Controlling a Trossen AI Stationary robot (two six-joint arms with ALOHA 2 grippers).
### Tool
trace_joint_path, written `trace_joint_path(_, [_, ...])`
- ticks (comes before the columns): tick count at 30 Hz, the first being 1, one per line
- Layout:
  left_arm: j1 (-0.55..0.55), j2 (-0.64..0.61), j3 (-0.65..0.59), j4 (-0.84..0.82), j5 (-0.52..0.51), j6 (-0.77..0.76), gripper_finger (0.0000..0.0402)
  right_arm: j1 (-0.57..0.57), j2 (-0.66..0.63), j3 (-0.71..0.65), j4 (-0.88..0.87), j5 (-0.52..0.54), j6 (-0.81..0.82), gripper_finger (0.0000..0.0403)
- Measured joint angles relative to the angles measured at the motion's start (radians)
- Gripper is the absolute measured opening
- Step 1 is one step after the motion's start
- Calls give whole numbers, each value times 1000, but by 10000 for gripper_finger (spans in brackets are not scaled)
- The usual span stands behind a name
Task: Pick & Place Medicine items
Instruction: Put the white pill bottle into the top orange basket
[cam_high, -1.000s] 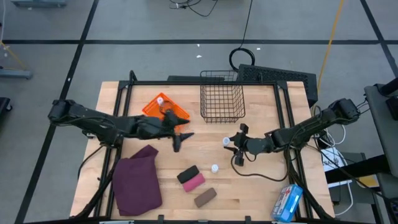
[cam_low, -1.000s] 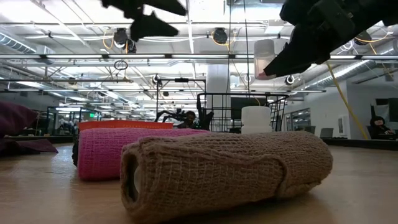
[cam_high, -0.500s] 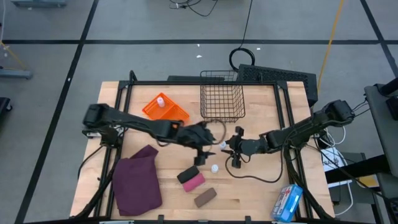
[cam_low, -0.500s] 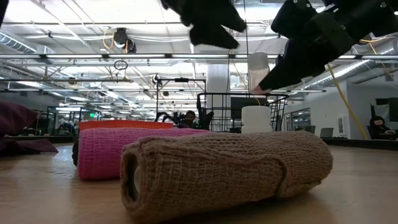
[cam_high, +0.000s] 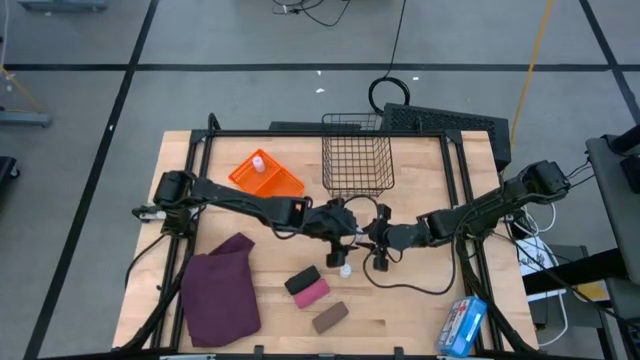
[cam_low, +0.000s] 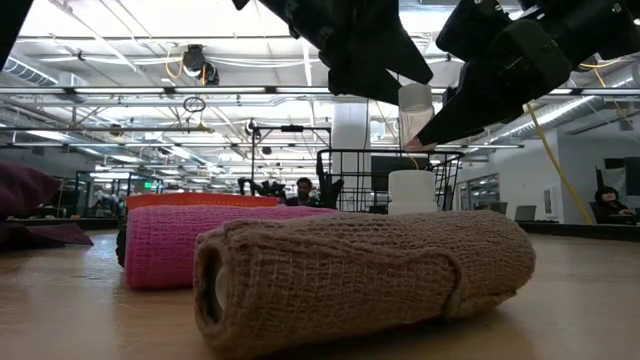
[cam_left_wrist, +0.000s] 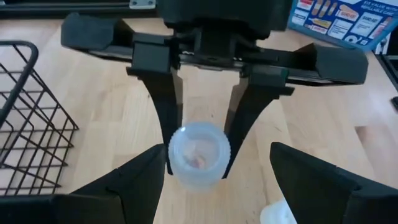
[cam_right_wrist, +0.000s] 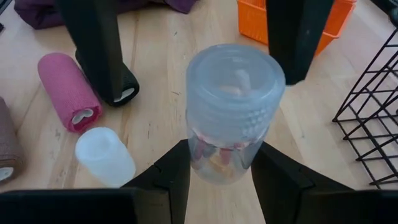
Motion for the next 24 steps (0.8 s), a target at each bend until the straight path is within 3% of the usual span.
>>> trace_joint_path(7, [8, 0, 0, -3, 2, -15, 278, 0, 0, 0, 0, 0, 0, 134])
trace_joint_path(18, [11, 18, 0, 27, -1, -22, 160, 0, 0, 0, -5, -5, 0, 134])
trace_joint_path(24, [21, 31, 0, 43, 1, -33, 155, 0, 0, -1, -12, -4, 0, 134])
